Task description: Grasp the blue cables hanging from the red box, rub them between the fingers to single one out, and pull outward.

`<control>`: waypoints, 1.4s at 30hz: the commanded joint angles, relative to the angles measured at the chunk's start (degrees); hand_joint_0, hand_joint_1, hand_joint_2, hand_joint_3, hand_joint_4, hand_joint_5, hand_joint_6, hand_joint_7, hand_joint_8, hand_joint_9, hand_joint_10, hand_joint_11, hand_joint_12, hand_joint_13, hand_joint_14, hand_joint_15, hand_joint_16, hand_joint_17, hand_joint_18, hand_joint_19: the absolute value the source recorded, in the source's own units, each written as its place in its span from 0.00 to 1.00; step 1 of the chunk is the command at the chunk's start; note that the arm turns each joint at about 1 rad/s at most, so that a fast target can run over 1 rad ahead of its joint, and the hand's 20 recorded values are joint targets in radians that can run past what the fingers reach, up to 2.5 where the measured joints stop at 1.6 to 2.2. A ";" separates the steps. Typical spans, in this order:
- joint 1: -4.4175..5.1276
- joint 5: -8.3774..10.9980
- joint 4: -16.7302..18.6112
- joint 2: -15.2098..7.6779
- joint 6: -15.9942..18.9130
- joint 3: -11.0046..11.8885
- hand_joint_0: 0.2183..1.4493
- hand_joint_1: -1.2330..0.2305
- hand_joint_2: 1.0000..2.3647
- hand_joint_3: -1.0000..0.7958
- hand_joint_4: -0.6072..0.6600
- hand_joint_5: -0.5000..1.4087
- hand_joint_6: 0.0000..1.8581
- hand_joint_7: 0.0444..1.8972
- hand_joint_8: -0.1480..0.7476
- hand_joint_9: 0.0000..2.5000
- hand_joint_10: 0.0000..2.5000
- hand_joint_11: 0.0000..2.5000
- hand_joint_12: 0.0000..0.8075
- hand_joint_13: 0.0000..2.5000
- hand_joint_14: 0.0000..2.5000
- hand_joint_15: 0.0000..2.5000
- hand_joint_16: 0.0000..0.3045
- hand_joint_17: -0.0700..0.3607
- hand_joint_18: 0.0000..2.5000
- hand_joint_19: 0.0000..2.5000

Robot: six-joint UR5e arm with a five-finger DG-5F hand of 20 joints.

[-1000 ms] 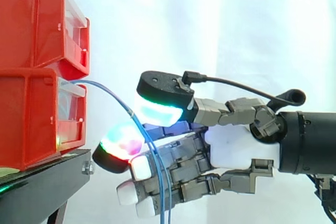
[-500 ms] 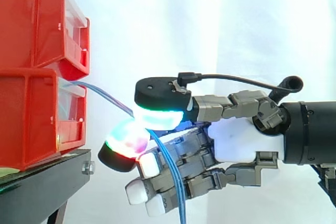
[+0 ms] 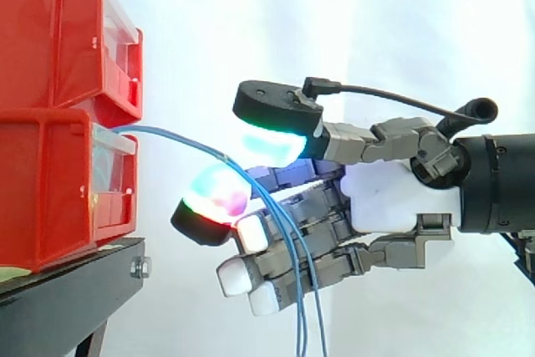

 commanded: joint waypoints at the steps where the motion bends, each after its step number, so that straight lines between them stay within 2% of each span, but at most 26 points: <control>1: -0.01 0.00 -0.23 0.06 -0.01 0.00 0.29 0.40 0.00 0.33 0.58 0.18 0.47 0.44 0.50 0.42 0.01 0.24 0.42 0.34 0.01 0.21 0.16 0.41 0.27 0.22; 9: -0.01 0.00 -0.23 0.32 -0.01 0.00 0.32 0.35 0.01 0.45 0.57 0.18 0.48 0.44 0.52 0.43 0.01 0.25 0.45 0.35 0.01 0.20 0.17 0.44 0.30 0.21; 11: -0.01 0.00 -0.23 0.41 -0.01 0.00 0.33 0.32 0.01 0.49 0.52 0.18 0.49 0.45 0.52 0.43 0.01 0.25 0.45 0.35 0.01 0.20 0.17 0.44 0.30 0.21; 18: -0.01 0.00 -0.23 0.41 0.08 0.00 0.35 0.28 0.01 0.52 0.46 0.17 0.50 0.47 0.51 0.42 0.01 0.26 0.43 0.35 0.01 0.20 0.16 0.42 0.29 0.21; 24: -0.01 0.00 -0.85 0.32 0.25 0.09 0.37 0.25 0.01 0.50 0.45 0.17 0.50 0.48 0.49 0.42 0.01 0.27 0.42 0.35 0.01 0.21 0.16 0.41 0.29 0.21; 31: -0.01 0.00 -1.20 0.32 0.34 0.09 0.38 0.23 0.01 0.43 0.49 0.17 0.50 0.46 0.48 0.42 0.01 0.27 0.41 0.35 0.01 0.21 0.15 0.40 0.29 0.21; 36: -0.01 0.00 -1.11 0.41 0.34 0.09 0.35 0.29 0.01 0.35 0.53 0.17 0.50 0.45 0.49 0.43 0.01 0.27 0.41 0.35 0.01 0.21 0.15 0.40 0.29 0.22; 42: -0.01 0.00 -1.11 0.58 0.34 0.26 0.31 0.35 0.00 0.31 0.54 0.18 0.49 0.45 0.49 0.44 0.01 0.26 0.42 0.36 0.01 0.21 0.15 0.40 0.30 0.23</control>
